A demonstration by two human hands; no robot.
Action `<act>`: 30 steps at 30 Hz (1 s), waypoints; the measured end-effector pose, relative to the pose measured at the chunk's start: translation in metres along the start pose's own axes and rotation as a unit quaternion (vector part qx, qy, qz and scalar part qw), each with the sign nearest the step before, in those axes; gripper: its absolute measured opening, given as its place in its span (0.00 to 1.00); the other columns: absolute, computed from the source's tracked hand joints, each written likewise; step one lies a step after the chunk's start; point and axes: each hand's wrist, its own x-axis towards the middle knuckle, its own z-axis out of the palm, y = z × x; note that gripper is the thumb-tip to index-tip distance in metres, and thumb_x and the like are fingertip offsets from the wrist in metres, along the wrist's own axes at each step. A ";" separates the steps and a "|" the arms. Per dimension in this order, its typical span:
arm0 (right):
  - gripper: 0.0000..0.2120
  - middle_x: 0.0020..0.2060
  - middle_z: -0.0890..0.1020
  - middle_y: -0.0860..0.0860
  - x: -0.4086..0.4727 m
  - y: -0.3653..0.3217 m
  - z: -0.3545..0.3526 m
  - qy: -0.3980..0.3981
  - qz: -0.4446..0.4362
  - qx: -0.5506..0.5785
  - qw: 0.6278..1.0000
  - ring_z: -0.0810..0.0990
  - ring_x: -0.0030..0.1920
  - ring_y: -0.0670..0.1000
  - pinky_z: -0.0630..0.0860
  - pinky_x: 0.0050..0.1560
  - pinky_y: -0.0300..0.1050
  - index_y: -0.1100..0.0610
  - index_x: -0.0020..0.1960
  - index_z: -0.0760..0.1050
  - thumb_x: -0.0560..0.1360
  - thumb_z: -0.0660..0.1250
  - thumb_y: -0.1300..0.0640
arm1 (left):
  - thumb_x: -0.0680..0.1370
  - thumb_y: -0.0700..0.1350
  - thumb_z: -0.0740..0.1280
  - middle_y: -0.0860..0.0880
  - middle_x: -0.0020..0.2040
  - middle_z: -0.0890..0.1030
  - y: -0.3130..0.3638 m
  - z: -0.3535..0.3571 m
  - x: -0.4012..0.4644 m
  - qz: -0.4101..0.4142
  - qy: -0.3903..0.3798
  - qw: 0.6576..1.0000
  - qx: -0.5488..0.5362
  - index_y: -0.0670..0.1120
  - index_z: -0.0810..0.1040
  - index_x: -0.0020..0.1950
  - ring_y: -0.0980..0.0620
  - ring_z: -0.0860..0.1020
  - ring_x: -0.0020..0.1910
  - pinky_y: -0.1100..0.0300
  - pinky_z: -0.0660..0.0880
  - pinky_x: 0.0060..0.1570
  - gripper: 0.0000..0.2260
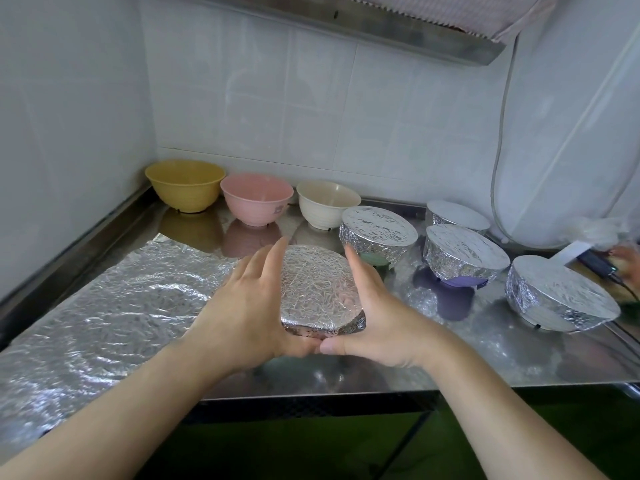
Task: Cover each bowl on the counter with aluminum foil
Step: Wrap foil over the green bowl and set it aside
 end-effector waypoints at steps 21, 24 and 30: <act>0.46 0.83 0.48 0.32 0.008 -0.004 -0.007 0.104 0.020 0.167 0.980 0.43 0.80 0.32 0.43 0.81 0.45 0.37 0.85 0.46 0.75 0.57 0.22 | 0.54 0.82 0.73 0.59 0.83 0.43 0.008 -0.014 0.002 -0.065 -0.068 0.986 -0.140 0.58 0.36 0.83 0.52 0.49 0.83 0.46 0.59 0.80 0.71; 0.34 0.84 0.48 0.35 0.019 -0.012 0.007 0.111 0.024 0.137 0.984 0.45 0.82 0.35 0.44 0.81 0.44 0.40 0.86 0.47 0.84 0.53 0.32 | 0.58 0.78 0.74 0.50 0.84 0.45 0.020 0.004 -0.002 -0.081 -0.004 0.987 -0.139 0.50 0.41 0.84 0.50 0.45 0.83 0.47 0.55 0.81 0.68; 0.35 0.85 0.48 0.38 0.015 -0.013 0.015 0.117 0.033 0.087 0.989 0.49 0.83 0.39 0.48 0.75 0.39 0.47 0.87 0.46 0.86 0.52 0.35 | 0.54 0.77 0.77 0.61 0.82 0.45 0.002 -0.001 0.004 -0.085 -0.040 0.980 -0.178 0.56 0.44 0.84 0.48 0.52 0.82 0.46 0.62 0.79 0.69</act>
